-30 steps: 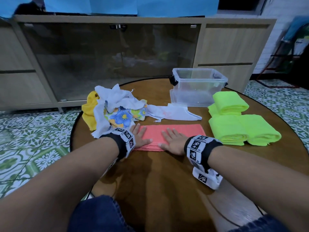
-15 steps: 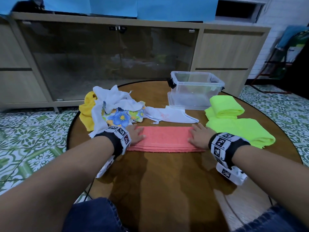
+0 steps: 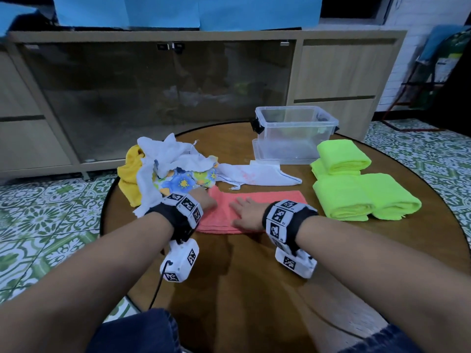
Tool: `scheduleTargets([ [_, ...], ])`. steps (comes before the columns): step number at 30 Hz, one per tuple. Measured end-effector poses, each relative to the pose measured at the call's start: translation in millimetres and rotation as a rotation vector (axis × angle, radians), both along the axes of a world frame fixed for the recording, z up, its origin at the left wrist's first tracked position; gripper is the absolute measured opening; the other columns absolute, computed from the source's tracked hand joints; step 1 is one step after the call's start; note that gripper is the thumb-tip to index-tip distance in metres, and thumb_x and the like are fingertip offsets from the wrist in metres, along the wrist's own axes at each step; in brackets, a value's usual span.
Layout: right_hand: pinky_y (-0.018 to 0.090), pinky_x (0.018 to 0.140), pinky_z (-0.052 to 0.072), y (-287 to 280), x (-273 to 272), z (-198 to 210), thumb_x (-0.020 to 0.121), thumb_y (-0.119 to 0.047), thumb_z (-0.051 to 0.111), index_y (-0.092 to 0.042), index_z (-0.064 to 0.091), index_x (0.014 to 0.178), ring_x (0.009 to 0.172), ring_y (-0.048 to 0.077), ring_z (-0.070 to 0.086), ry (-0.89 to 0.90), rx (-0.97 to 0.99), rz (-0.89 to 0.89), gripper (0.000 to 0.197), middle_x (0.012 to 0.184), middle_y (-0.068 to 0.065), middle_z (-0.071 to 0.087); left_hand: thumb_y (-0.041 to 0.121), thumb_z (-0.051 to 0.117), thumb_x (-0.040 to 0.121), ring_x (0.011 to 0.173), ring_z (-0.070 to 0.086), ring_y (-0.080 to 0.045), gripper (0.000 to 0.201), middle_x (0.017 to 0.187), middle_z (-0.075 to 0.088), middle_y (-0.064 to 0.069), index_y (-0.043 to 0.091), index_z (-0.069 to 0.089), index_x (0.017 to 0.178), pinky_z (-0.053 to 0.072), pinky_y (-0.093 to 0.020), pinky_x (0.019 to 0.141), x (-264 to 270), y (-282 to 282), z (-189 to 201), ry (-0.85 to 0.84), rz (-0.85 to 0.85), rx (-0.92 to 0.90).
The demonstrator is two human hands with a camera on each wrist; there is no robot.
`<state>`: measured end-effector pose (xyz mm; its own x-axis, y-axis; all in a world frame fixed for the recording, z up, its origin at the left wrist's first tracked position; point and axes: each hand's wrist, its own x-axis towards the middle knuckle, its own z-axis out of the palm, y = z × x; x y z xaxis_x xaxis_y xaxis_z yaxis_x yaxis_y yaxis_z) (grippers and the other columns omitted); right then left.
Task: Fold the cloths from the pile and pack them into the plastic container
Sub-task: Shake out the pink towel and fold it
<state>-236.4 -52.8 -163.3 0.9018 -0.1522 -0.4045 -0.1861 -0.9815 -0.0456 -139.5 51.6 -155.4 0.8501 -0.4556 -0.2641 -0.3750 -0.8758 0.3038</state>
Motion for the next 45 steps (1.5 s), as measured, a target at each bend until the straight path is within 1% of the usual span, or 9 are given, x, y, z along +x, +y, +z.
scheduleTargets([
  [4, 0.046, 0.119, 0.006, -3, 0, -10, 0.099, -0.050, 0.023, -0.019, -0.004, 0.151, 0.145, 0.030, -0.006, 0.036, -0.022, -0.036, 0.067, 0.158, 0.008, -0.011, 0.019, 0.048, 0.095, 0.096, 0.054, -0.028, 0.031, 0.094, 0.053, -0.011, 0.001, 0.042, 0.120, 0.042, -0.030, 0.073, -4, -9, -8, 0.001, 0.091, -0.282],
  [8, 0.045, 0.119, 0.003, -11, 0, -11, 0.098, -0.052, 0.022, -0.021, -0.006, 0.151, 0.146, 0.027, -0.008, 0.062, -0.034, -0.038, 0.067, 0.158, 0.005, -0.013, 0.002, 0.045, 0.093, 0.112, 0.055, -0.036, 0.043, 0.120, 0.056, -0.022, 0.001, 0.031, 0.133, 0.044, -0.037, 0.090, -3, -7, -10, -0.060, 0.083, -0.266],
  [17, 0.047, 0.118, 0.002, -69, -35, -13, 0.095, -0.060, 0.017, -0.021, -0.012, 0.150, 0.145, 0.025, -0.012, 0.098, -0.054, -0.201, 0.073, 0.157, 0.004, -0.018, 0.001, 0.047, 0.092, 0.118, 0.052, -0.035, 0.052, 0.130, 0.050, -0.022, -0.003, 0.026, 0.139, 0.031, -0.019, 0.056, 11, 2, -21, -0.099, 0.033, -0.170],
  [20, 0.045, 0.117, 0.002, -86, -45, -11, 0.096, -0.059, 0.021, -0.017, -0.009, 0.150, 0.145, 0.027, -0.012, 0.101, -0.071, -0.289, 0.075, 0.157, 0.005, -0.016, 0.003, 0.048, 0.092, 0.119, 0.051, -0.034, 0.070, 0.135, 0.047, -0.022, 0.003, 0.007, 0.148, 0.034, -0.027, 0.073, 12, 6, -22, -0.086, 0.029, -0.133],
  [26, 0.049, 0.116, 0.003, -92, -49, -17, 0.094, -0.061, 0.024, -0.018, -0.012, 0.150, 0.145, 0.029, -0.011, 0.093, -0.041, -0.365, 0.079, 0.157, 0.003, -0.017, 0.001, 0.045, 0.092, 0.088, 0.047, -0.022, 0.063, 0.127, 0.054, -0.020, 0.009, 0.015, 0.147, 0.030, -0.019, 0.053, 7, 11, -20, -0.126, -0.054, -0.072],
  [29, 0.049, 0.116, 0.002, -92, -52, -21, 0.094, -0.061, 0.023, -0.018, -0.013, 0.150, 0.145, 0.029, -0.011, 0.075, -0.041, -0.364, 0.078, 0.157, 0.003, -0.018, 0.000, 0.035, 0.095, 0.076, 0.056, -0.021, 0.054, 0.101, 0.055, -0.014, 0.017, 0.022, 0.145, 0.040, -0.025, 0.055, 4, 11, -20, -0.155, -0.169, 0.068],
  [34, 0.049, 0.117, 0.002, -91, -57, -19, 0.094, -0.062, 0.022, -0.020, -0.013, 0.149, 0.145, 0.031, -0.011, 0.078, -0.010, -0.377, 0.078, 0.157, 0.001, -0.019, 0.003, 0.029, 0.100, 0.133, 0.037, -0.031, 0.054, 0.146, 0.029, -0.018, 0.009, 0.009, 0.150, 0.038, -0.040, 0.102, -12, 7, -8, -0.217, -0.253, 0.481],
  [40, 0.046, 0.117, 0.008, -79, -42, 8, 0.094, -0.063, 0.016, -0.008, 0.011, 0.150, 0.146, 0.028, 0.002, 0.062, -0.236, -0.315, 0.079, 0.158, 0.008, 0.007, 0.007, 0.037, 0.099, 0.138, 0.030, -0.029, 0.053, 0.150, 0.020, -0.013, -0.001, 0.011, 0.145, 0.032, -0.044, 0.108, -27, -5, -9, -0.276, -0.144, 0.560],
  [45, 0.043, 0.118, 0.007, -23, -7, 17, 0.100, -0.050, 0.020, -0.013, 0.003, 0.151, 0.146, 0.026, -0.002, 0.005, -0.103, -0.043, 0.066, 0.159, 0.006, -0.005, 0.008, 0.034, 0.100, 0.135, 0.033, -0.026, 0.051, 0.147, 0.025, -0.011, 0.001, 0.012, 0.145, 0.033, -0.042, 0.110, -29, -6, -13, -0.297, -0.097, 0.513],
])
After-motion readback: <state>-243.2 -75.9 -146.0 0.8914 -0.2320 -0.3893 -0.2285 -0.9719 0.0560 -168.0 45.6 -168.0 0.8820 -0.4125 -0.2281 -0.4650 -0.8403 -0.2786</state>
